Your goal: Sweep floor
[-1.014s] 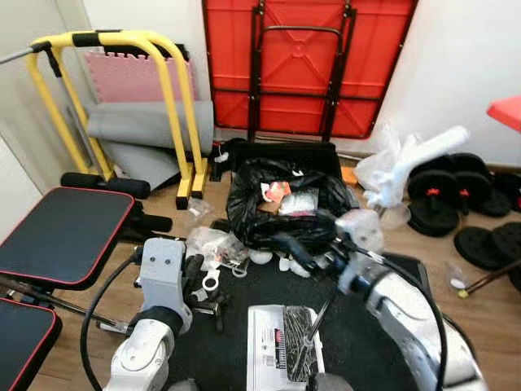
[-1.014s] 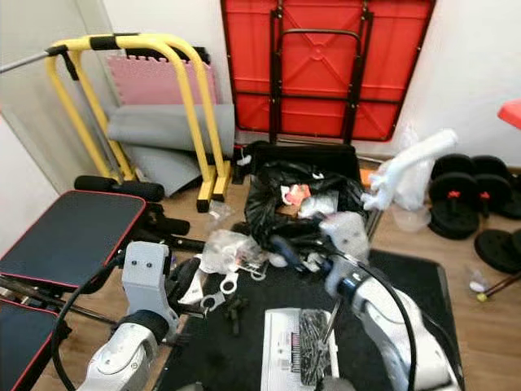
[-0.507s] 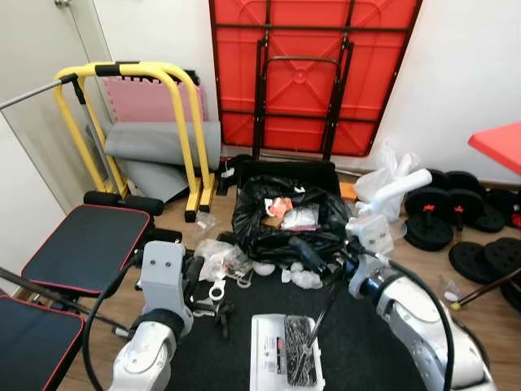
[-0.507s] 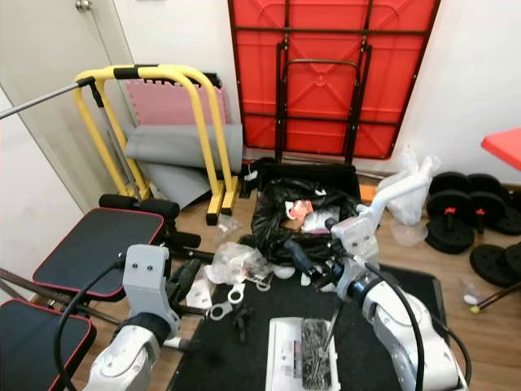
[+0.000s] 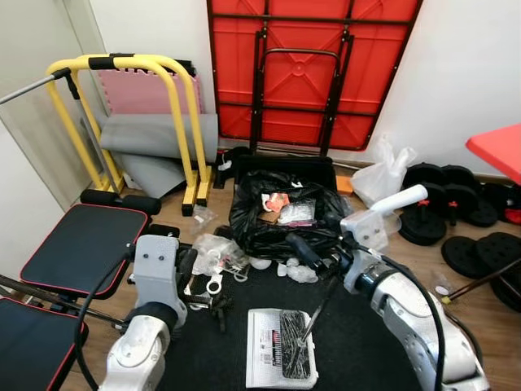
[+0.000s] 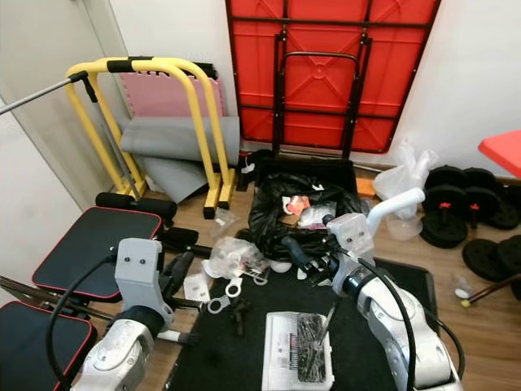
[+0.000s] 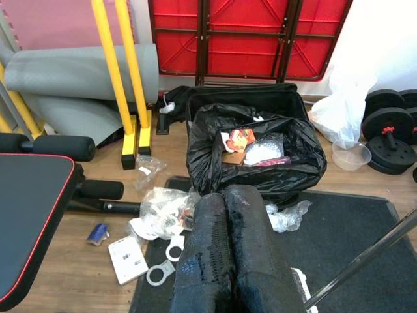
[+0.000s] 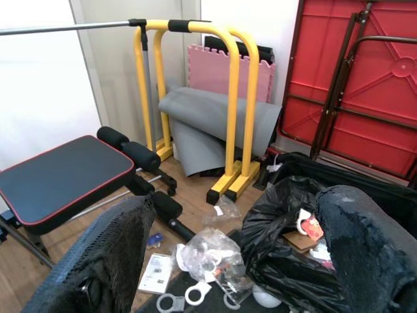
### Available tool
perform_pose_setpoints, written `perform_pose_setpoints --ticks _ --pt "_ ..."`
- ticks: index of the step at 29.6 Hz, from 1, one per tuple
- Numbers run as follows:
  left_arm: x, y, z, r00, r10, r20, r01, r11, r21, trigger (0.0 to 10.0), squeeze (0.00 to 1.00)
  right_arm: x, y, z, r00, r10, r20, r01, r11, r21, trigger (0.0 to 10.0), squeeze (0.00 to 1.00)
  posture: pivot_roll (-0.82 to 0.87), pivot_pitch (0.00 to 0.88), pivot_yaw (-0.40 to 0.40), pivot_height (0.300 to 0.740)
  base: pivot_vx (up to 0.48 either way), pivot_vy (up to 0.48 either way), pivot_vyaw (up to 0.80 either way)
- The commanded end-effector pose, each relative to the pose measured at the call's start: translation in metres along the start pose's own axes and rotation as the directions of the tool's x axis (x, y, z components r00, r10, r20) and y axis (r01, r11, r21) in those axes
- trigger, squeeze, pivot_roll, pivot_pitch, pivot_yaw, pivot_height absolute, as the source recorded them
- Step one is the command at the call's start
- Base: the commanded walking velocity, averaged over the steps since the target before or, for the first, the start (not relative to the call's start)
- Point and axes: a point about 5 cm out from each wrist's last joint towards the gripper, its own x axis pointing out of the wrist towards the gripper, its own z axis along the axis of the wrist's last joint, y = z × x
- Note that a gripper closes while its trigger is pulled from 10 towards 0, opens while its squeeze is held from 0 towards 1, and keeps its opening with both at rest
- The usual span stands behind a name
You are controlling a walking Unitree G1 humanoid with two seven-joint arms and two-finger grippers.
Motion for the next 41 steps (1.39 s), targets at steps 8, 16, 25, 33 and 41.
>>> perform_pose_setpoints --ticks 8,16,25,33,41 --pt "0.003 0.006 -0.003 0.999 0.047 0.001 -0.047 0.998 0.041 10.0 0.00 0.004 -0.002 0.001 0.999 -0.032 0.008 0.032 0.999 0.014 10.0 0.00 -0.08 0.000 -0.068 0.740 0.000 0.000 0.00" --pt "0.006 0.009 -0.002 0.998 0.063 0.010 -0.063 0.996 0.060 10.0 0.00 0.006 -0.010 0.004 0.991 -0.130 -0.013 0.130 0.991 -0.027 10.0 0.00 -0.09 0.000 -0.056 0.740 0.000 0.000 0.00" --pt "0.007 0.007 -0.004 0.999 0.050 0.010 -0.051 0.997 0.057 10.0 0.00 0.005 0.004 0.000 1.000 -0.021 -0.012 0.020 0.999 -0.037 10.0 0.00 -0.09 0.000 -0.064 0.740 0.000 0.000 0.00" --pt "0.007 0.007 -0.012 0.998 0.059 -0.004 -0.059 0.998 0.006 10.0 0.00 0.005 0.000 -0.005 1.000 -0.021 0.011 0.020 0.997 0.073 10.0 0.00 -0.09 0.000 -0.062 0.740 0.000 0.000 0.00" --pt "0.009 0.009 -0.015 0.997 0.076 -0.002 -0.076 0.997 -0.015 10.0 0.00 0.009 0.001 -0.006 1.000 -0.009 0.017 0.007 0.996 0.091 10.0 0.00 -0.09 0.000 -0.066 0.740 0.000 0.000 0.00"
